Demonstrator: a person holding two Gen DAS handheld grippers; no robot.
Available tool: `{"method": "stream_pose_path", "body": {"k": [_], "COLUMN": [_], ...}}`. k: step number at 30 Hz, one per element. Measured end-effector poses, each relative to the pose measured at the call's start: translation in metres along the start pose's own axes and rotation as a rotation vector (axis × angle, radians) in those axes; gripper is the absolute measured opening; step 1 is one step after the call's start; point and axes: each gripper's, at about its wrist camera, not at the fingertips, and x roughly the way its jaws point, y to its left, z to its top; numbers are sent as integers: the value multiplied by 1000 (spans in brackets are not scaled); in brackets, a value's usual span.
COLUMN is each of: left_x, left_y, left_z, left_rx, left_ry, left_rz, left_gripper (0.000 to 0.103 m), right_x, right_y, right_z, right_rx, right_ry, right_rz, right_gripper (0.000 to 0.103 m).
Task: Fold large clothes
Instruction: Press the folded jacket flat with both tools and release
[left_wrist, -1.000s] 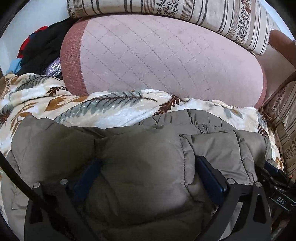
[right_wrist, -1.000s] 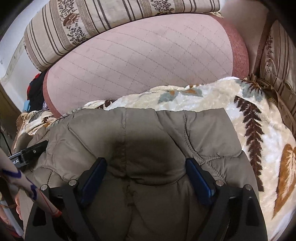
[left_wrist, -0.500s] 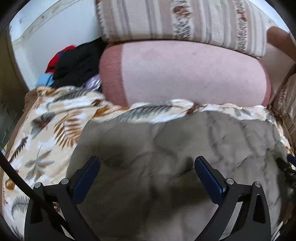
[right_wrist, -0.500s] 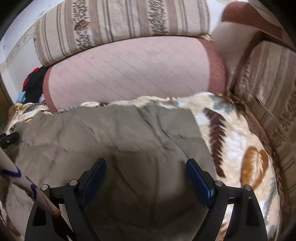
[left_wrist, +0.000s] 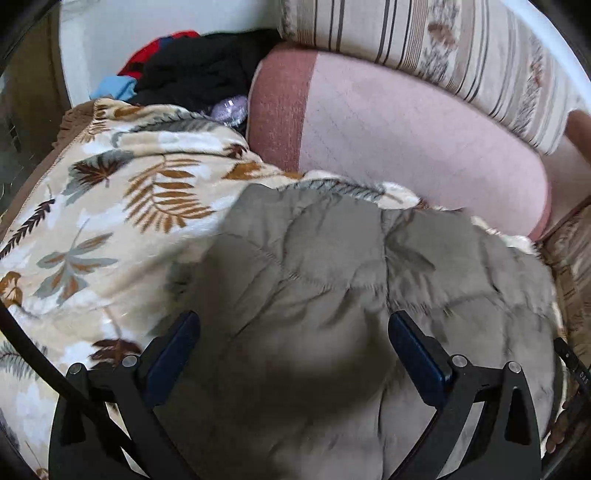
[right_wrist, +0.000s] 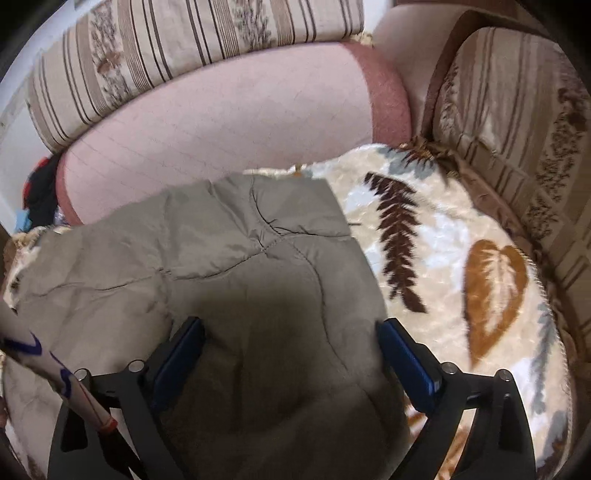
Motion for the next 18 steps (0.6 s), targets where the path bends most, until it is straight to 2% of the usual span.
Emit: {"method": "stream_pose_path", "body": {"k": [3, 5, 8, 10, 13, 18], "left_x": [-14, -7, 7, 3, -21, -70], "left_y": [19, 36, 60, 72, 75, 72], "left_z": [-16, -29, -41, -43, -43, -64], "left_rx": [-16, -38, -106, -159, -152, -89], "left_ry": [-20, 9, 63, 75, 39, -29], "left_rz": [12, 54, 70, 48, 47, 127], "left_gripper": [102, 102, 102, 102, 102, 102], "right_x": [-33, -44, -29, -21, -39, -82], "right_y": [-13, -21, -32, -44, -56, -52], "right_z": [-14, -30, -48, -54, -57, -72], "right_rx": [19, 18, 27, 73, 166, 111], "right_ry": [-44, -42, 22, 54, 44, -7], "right_rz": [37, 28, -32, -29, 0, -3], "right_gripper": [98, 98, 98, 97, 97, 97]}}
